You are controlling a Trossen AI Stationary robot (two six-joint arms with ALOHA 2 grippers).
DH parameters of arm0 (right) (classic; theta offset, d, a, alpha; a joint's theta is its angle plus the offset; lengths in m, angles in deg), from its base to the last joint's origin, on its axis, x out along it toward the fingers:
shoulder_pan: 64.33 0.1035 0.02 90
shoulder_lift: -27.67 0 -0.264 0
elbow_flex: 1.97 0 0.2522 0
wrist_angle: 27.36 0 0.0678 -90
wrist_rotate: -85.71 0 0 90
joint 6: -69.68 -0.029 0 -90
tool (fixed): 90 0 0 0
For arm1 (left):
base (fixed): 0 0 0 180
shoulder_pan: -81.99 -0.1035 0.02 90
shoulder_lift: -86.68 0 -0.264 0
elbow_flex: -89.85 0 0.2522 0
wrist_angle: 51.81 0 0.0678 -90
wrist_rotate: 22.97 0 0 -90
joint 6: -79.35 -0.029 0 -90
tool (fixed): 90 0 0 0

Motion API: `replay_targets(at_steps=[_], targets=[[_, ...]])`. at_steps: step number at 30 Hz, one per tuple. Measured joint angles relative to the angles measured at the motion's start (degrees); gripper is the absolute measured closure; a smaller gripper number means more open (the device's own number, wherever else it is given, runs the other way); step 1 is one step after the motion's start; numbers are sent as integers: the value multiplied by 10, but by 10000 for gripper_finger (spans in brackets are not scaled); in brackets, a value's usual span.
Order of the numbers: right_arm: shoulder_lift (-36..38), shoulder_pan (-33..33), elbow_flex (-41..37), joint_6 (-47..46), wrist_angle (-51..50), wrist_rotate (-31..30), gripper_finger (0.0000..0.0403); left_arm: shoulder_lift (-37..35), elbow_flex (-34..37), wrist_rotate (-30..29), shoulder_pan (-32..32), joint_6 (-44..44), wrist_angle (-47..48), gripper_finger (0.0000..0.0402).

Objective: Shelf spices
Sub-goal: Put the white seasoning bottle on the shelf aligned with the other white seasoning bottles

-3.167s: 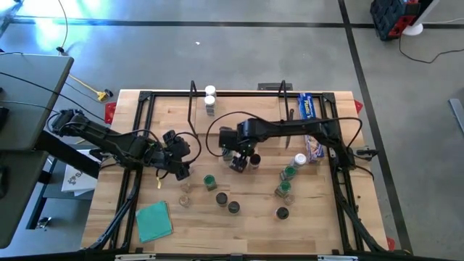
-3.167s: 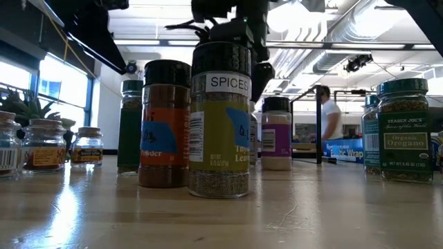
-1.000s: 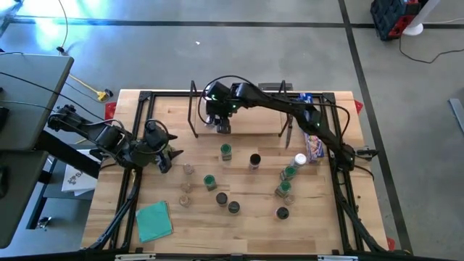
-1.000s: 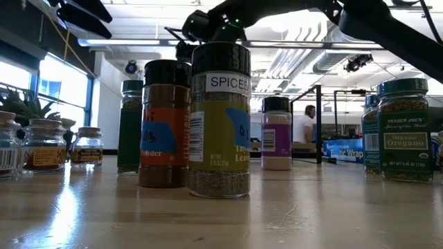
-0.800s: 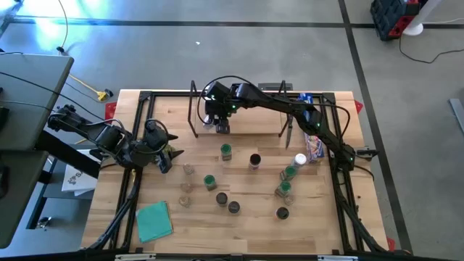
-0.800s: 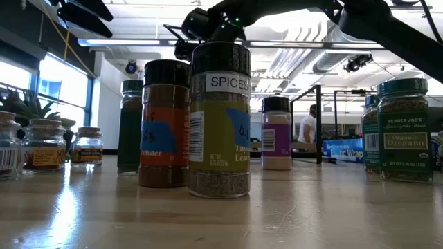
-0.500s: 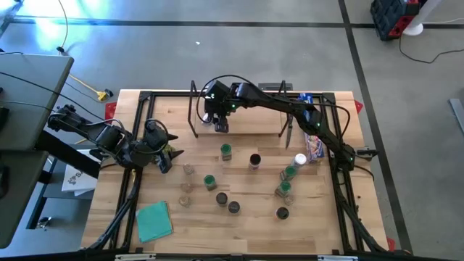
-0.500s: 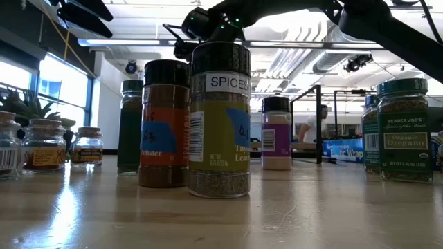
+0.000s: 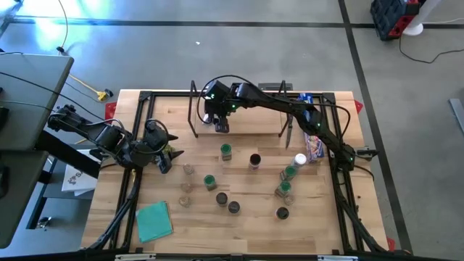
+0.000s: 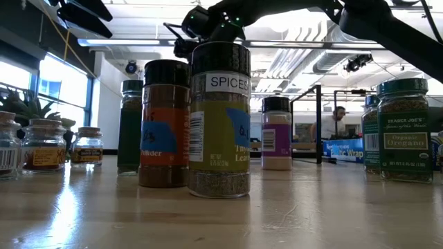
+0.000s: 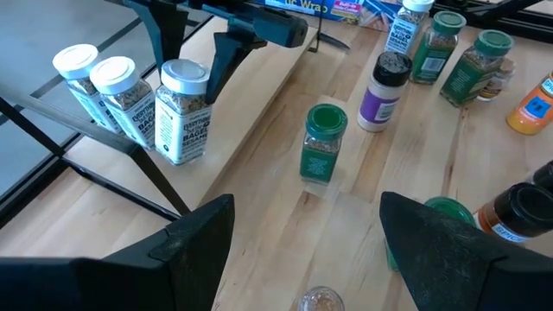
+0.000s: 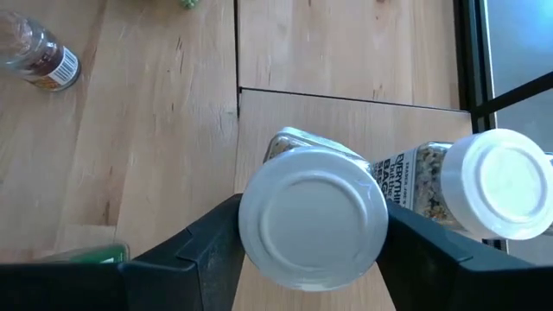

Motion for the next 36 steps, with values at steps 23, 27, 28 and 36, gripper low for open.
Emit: replay_targets(at_steps=[23,27,28,36], targets=[[43,-2,1,8,7,-37,153,0,0,4,0,0,-1,117],[65,7,1,-12,-44,-20,158,0,0,9,0,0,-1,117],[67,8,0,-17,-59,-6,164,0,0,11,0,0,-1,117],[63,5,-163,-53,13,13,300,0,0,12,0,-1,0,117]])
